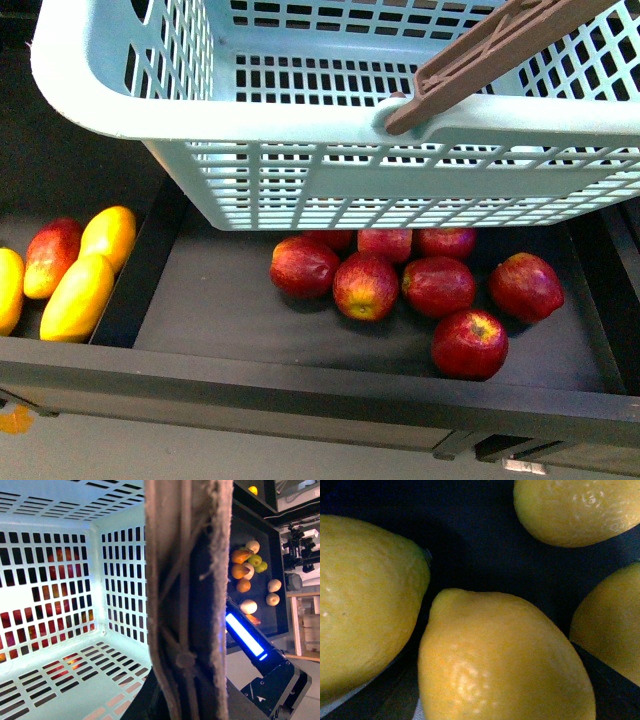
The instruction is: Pick lemon and mango into basket
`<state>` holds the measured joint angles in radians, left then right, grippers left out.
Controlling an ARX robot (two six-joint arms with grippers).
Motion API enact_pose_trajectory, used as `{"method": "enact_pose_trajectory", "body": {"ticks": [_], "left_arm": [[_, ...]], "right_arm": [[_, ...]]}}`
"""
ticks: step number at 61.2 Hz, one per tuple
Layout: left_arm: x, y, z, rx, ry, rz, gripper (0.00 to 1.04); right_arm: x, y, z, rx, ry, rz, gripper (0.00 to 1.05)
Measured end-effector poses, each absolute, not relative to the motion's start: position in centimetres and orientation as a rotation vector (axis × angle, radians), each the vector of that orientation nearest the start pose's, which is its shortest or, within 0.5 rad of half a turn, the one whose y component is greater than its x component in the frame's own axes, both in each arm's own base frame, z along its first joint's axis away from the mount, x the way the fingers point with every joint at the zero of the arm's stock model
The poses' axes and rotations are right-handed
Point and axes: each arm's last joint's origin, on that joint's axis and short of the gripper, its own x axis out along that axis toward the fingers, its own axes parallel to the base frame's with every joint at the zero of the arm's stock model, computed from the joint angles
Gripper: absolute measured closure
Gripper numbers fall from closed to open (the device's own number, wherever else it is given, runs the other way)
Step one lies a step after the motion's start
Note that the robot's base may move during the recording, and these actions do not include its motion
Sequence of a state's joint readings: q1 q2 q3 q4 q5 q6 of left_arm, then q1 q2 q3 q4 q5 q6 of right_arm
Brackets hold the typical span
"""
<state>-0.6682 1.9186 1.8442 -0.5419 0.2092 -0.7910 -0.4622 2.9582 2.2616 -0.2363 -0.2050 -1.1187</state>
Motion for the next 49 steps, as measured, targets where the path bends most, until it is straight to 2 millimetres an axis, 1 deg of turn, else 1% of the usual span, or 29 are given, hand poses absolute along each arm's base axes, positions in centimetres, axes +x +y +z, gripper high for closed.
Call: {"method": "enact_pose_trajectory", "body": {"ticks": [1,6,17,24,28,32,34,37,38,39,42,43,45,46,48,49], "left_arm": [[33.9,-27.6,33.8,-0.572,0.911,-0.553,0.99],[33.9,-27.6,33.8,-0.572,0.911,-0.553,0.99],[33.9,-27.6,33.8,-0.572,0.912,-0.553,0.99],[33.9,-27.6,33.8,-0.572,0.912,-0.553,0.99],[33.9,-27.6,33.8,-0.572,0.911,-0.553,0.99],[33.9,-27.6,33.8,-0.572,0.911,-0.553,0.99],[33.9,-27.6,33.8,-0.572,0.911,-0.553,0.99],[33.9,-27.6,33.8,-0.572,0.911,-0.553,0.99],[33.9,-27.6,33.8,-0.572,0.911,-0.553,0.99],[33.9,-27.6,33.8,-0.572,0.912,-0.553,0.99],[33.9,-27.6,33.8,-0.572,0.912,-0.553,0.99],[33.9,-27.6,33.8,-0.572,0.912,-0.553,0.99],[33.9,-27.6,33.8,-0.572,0.912,-0.553,0.99],[33.9,-27.6,33.8,-0.572,0.912,-0.553,0.99],[33.9,-27.6,33.8,-0.572,0.912,-0.553,0.99],[33.9,-27.6,33.8,-0.572,0.912,-0.553,0.99]], "right_arm": [[50.7,-24.6,-3.7,-0.732,0.893,0.272,0.34],[50.6,-24.7,-3.7,-0.727,0.89,0.267,0.37],[49.8,-24.9,-3.5,-0.697,0.867,0.257,0.38],[48.8,-25.0,-2.7,-0.661,0.83,0.252,0.38],[47.9,-25.1,-1.7,-0.634,0.795,0.244,0.38],[46.8,-25.2,-0.1,-0.602,0.75,0.228,0.38],[46.1,-25.2,1.0,-0.581,0.718,0.219,0.38],[44.5,-25.1,3.9,-0.535,0.645,0.197,0.38],[44.2,-25.0,4.3,-0.527,0.633,0.194,0.38],[43.5,-24.9,5.4,-0.51,0.606,0.189,0.38],[42.5,-24.7,7.0,-0.482,0.566,0.185,0.38],[41.8,-24.5,8.0,-0.469,0.539,0.183,0.38],[41.0,-24.3,9.1,-0.446,0.513,0.174,0.38],[40.2,-24.0,10.1,-0.435,0.488,0.168,0.38],[39.5,-23.7,11.0,-0.409,0.465,0.162,0.38],[38.7,-23.4,12.0,-0.389,0.442,0.16,0.38]]}}
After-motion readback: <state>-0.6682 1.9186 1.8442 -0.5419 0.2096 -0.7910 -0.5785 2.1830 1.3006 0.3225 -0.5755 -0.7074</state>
